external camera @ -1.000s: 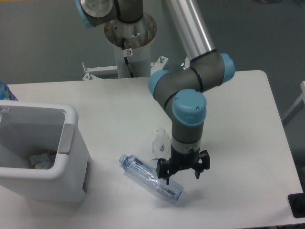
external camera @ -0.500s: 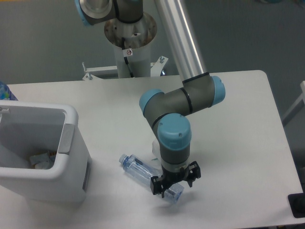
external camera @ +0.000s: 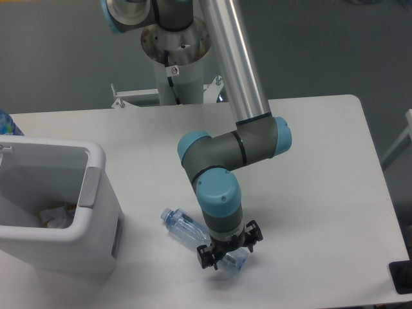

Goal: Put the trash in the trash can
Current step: 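Close the gripper on the clear water bottle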

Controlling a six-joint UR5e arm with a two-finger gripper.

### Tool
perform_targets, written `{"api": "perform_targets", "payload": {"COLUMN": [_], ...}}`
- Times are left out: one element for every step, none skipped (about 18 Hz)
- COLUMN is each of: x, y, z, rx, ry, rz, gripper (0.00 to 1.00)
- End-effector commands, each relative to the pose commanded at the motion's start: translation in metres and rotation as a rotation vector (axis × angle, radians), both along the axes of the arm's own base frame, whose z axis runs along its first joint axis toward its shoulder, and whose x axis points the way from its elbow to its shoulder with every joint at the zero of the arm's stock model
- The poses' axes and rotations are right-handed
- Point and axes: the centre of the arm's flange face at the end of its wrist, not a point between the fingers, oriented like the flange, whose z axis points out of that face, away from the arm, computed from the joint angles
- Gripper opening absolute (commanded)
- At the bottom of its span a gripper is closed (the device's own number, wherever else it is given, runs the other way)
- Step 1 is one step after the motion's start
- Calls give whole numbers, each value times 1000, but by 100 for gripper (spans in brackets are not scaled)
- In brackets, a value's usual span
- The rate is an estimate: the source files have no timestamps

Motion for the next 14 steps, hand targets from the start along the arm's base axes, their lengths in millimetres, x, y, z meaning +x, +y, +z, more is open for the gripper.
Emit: {"api": "perform_targets", "payload": {"x": [0, 0, -1, -1, 1, 1, 1, 1, 1, 1, 1, 0, 1, 1], "y": [0, 0, -1, -1, 1, 1, 1, 1, 1, 1, 1, 1, 2, 3], "z": [-1, -3, -5, -6, -7, -7, -7, -8, -8, -8, -9, -8, -8, -7], "rx": [-3, -11, -25, -29, -31, -31, -31, -33, -31, -31, -32, -31, -30, -29], "ry": [-3, -6, -3, 0, -1, -1, -1, -1, -1, -1, -2, -1, 0, 1], "rz": [0, -1, 1, 1, -2, -2, -2, -2, -2, -4, -4, -3, -5, -5], "gripper": [100, 99, 96, 92, 87, 82, 80, 76, 72, 67, 63, 60, 58, 58]}}
